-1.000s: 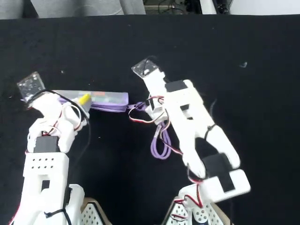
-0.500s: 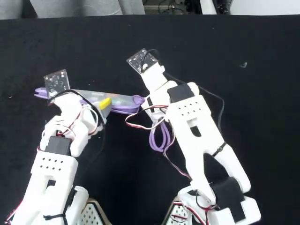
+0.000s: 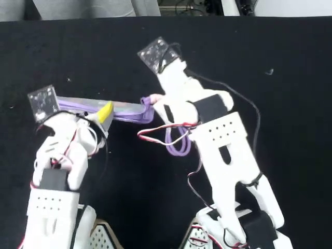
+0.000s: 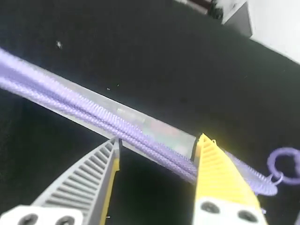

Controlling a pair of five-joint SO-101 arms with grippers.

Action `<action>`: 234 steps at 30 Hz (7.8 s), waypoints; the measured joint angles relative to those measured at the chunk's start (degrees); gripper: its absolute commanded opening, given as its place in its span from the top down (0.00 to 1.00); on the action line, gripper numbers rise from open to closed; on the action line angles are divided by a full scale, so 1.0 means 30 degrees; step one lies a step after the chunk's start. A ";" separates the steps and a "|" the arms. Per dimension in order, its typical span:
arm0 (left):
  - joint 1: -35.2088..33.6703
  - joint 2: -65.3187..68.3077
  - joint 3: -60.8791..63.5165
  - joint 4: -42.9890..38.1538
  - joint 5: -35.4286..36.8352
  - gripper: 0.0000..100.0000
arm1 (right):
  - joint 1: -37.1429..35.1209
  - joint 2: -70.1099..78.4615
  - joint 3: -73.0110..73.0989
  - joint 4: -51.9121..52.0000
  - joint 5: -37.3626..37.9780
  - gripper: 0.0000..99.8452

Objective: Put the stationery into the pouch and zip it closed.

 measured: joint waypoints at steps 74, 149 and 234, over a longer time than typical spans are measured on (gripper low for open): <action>-0.5802 0.2608 -1.4974 1.2747 -0.8527 0.69 | 0.1407 0.0117 -0.1963 0.1436 -0.1495 0.76; -1.4212 0.2637 -0.4044 0.8088 -0.8762 0.69 | 0.1582 1.4828 -2.4469 0.8733 0.0996 0.98; -0.1553 0.2667 0.3839 -1.1018 0.1524 0.71 | -0.3634 1.3919 -2.8806 0.6271 0.3399 0.98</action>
